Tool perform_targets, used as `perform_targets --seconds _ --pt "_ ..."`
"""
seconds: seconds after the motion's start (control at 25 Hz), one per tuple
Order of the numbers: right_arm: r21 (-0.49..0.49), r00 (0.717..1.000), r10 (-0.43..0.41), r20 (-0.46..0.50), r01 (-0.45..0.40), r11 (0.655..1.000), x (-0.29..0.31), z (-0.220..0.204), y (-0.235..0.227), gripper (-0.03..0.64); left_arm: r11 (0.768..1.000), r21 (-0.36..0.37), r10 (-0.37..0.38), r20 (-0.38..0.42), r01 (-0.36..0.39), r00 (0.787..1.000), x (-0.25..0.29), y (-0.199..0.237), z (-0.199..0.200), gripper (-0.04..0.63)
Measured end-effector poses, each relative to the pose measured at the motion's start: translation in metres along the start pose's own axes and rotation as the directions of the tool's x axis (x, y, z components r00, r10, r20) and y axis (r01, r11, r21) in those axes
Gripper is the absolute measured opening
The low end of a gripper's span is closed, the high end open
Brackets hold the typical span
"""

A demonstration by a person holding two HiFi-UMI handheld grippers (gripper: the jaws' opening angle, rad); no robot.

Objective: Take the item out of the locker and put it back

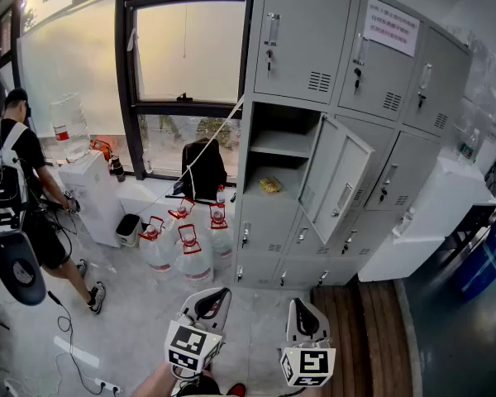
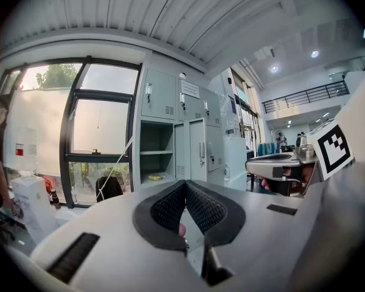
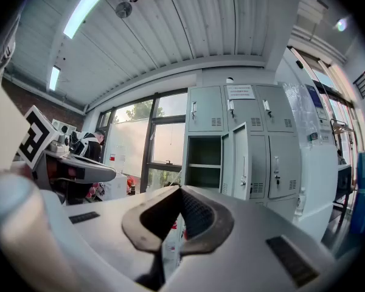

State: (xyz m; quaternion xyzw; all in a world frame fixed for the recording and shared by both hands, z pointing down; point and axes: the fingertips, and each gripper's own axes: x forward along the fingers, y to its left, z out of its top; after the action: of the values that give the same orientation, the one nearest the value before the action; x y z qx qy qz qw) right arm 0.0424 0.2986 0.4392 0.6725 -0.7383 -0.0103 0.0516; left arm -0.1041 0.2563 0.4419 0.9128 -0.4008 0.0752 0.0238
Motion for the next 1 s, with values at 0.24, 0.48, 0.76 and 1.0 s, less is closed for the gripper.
perform_targets --seconds 0.24,0.48,0.76,1.0 --pt "0.026 1.000 0.008 0.001 -0.008 1.000 0.001 -0.002 -0.003 0.017 1.000 0.006 0.002 0.000 -0.002 1.000 0.002 -0.001 0.000 0.021" --pt "0.030 1.000 0.004 -0.004 -0.004 1.000 0.004 -0.005 -0.007 0.017 1.000 0.010 -0.001 -0.001 0.001 1.000 0.007 -0.003 0.001 0.021" --pt "0.034 1.000 0.015 -0.022 -0.014 0.999 0.026 -0.014 -0.014 0.017 1.000 0.011 0.004 -0.004 -0.004 1.000 0.029 0.009 0.001 0.021" --pt "0.033 0.999 0.020 -0.039 -0.019 0.999 0.078 -0.019 -0.026 0.017 1.000 0.015 0.008 -0.008 -0.008 1.000 0.077 0.040 0.003 0.021"
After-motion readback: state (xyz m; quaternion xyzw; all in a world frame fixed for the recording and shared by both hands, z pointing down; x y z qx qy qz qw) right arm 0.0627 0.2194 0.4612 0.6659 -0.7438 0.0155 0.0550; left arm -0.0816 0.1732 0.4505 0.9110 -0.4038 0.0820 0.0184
